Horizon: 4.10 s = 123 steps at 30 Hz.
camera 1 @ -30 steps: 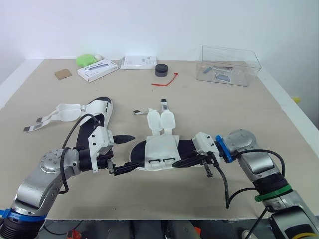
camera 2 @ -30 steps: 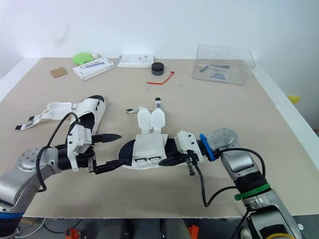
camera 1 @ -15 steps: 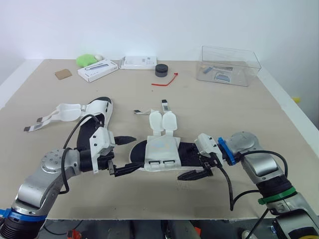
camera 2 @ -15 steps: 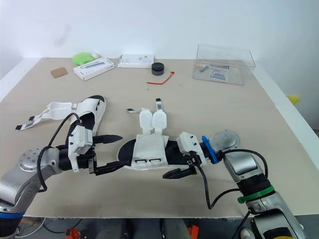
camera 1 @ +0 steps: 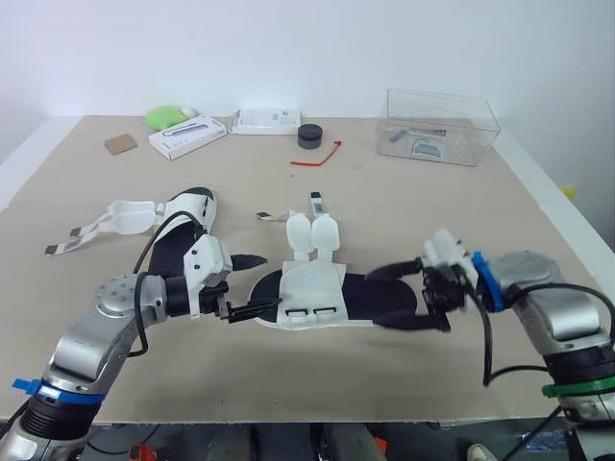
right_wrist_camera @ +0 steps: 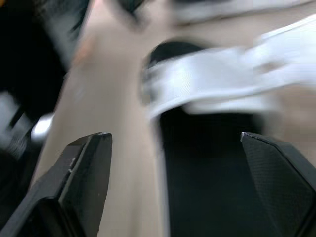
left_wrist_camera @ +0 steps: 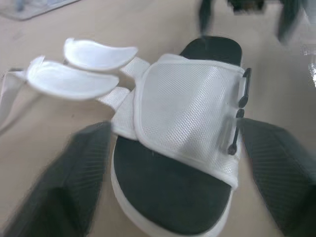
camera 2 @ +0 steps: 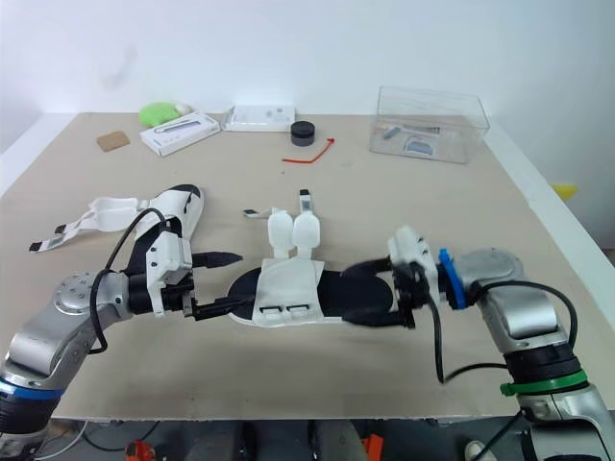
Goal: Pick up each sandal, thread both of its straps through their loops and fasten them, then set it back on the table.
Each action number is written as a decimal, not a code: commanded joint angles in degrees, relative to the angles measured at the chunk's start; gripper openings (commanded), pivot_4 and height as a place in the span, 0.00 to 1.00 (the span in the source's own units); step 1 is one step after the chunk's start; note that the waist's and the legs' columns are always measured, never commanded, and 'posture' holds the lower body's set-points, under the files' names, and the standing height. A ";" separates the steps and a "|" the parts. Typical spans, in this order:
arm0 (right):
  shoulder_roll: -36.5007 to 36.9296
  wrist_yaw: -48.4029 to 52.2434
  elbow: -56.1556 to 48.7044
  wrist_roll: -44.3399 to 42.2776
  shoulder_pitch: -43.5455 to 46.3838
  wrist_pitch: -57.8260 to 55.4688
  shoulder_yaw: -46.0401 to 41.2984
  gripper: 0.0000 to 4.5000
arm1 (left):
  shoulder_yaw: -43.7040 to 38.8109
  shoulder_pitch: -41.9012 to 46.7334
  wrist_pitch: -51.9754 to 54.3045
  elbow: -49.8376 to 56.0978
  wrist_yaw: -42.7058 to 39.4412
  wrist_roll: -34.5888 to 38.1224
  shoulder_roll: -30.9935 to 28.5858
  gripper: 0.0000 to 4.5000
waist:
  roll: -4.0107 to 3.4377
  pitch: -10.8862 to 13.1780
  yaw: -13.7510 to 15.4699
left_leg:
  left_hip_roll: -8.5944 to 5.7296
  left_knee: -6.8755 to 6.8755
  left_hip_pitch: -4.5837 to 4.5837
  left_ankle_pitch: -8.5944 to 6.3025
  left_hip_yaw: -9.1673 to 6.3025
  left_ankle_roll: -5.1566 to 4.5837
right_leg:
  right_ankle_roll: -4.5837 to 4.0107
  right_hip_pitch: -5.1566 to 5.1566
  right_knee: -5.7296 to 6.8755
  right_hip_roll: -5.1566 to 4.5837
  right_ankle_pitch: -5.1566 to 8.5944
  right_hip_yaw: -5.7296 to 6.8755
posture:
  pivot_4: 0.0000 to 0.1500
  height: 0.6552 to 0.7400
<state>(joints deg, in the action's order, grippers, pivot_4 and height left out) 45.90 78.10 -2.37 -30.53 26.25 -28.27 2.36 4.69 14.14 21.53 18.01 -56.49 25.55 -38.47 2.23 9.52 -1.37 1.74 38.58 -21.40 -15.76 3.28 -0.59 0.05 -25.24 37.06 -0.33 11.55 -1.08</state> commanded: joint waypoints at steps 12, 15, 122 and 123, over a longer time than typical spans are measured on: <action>-15.62 -35.58 13.68 -8.67 22.20 -41.46 -8.88 1.00 | 5.36 6.08 -13.57 -11.62 -6.74 -11.48 -1.30 0.01 | 0.00 -0.01 0.04 | 0.02 0.00 -0.20 0.04 -0.01 0.02 | -0.25 -0.11 0.01 -0.10 -0.20 -0.01 | 1.00 1.00; -16.94 -38.13 18.48 -8.18 24.57 -45.17 -10.02 1.00 | 5.49 6.31 -14.52 -12.11 -7.22 -11.98 -0.92 0.01 | 0.00 -0.01 0.22 | 0.00 -0.02 -0.24 0.03 -0.04 0.00 | -0.24 -0.10 -0.02 -0.15 -0.18 0.01 | 1.00 1.00; -5.51 -109.04 26.04 116.45 30.04 94.02 19.20 0.00 | 7.13 4.94 -14.26 -9.66 -5.76 -13.99 2.86 0.00 | 0.02 0.01 -0.08 | -0.12 -0.09 0.04 0.07 0.58 0.23 | -0.25 -0.18 0.15 -0.27 -0.03 -0.55 | 1.00 1.00; -4.62 -111.52 25.74 117.42 30.62 92.54 21.05 0.00 | 7.14 4.98 -14.29 -9.71 -5.80 -13.98 2.89 0.00 | 0.03 0.01 -0.07 | -0.12 -0.09 0.04 0.07 0.59 0.23 | -0.26 -0.18 0.15 -0.27 -0.02 -0.56 | 1.00 1.00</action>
<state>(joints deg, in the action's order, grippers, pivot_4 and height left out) 39.44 -28.18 25.79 85.30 54.66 67.89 22.18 12.07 18.56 7.38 7.40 -62.07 11.36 -35.27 2.25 9.53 -1.44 1.63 38.50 -21.36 -15.68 3.87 -0.36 -0.24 -25.42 37.20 -0.61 11.55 -1.64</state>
